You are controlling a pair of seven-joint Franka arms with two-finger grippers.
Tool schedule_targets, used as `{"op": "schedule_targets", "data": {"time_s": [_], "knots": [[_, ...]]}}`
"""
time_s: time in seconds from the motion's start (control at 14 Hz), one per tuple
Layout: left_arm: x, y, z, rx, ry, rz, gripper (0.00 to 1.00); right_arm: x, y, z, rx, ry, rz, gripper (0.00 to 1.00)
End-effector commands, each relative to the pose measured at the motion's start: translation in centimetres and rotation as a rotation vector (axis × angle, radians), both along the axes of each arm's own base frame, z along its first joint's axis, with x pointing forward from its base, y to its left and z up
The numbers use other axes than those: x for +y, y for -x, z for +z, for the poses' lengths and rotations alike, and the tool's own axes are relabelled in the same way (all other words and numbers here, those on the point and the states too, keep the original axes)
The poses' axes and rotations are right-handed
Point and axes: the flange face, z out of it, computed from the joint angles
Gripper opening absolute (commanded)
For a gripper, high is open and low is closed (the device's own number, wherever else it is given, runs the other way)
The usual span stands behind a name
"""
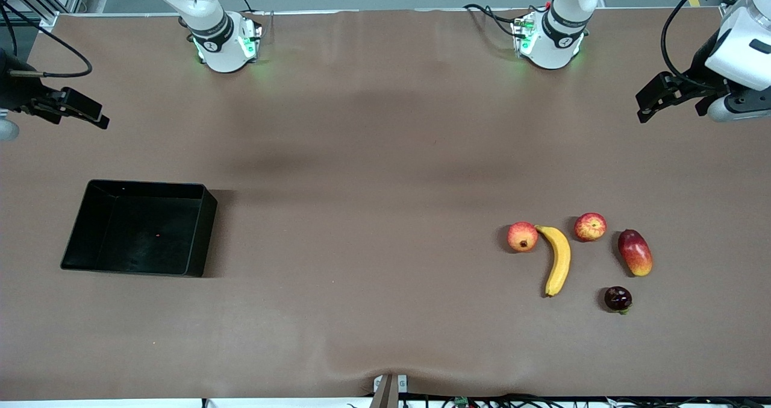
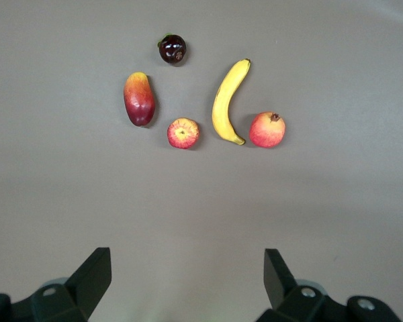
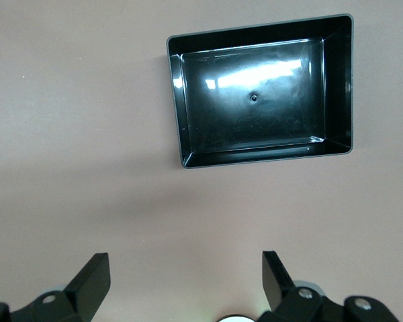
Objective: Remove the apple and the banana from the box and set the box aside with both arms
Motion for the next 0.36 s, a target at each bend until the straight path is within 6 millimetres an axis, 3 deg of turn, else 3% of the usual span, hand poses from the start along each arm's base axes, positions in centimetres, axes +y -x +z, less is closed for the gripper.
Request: {"op": "schedule_targets", "data": {"time_s": [0.0,0.29], "knots": [[0.50,-0.35,0.48,-0.003,0.009,0.006,1.00,0.38,0.35,0.64,-0.014,0.021,-0.001,1.00],[0.57,-0.51,0.24,0.002,0.011,0.009,1.00,0.43,0.23,0.54,-0.018,0.045,0.009,1.00]]}}
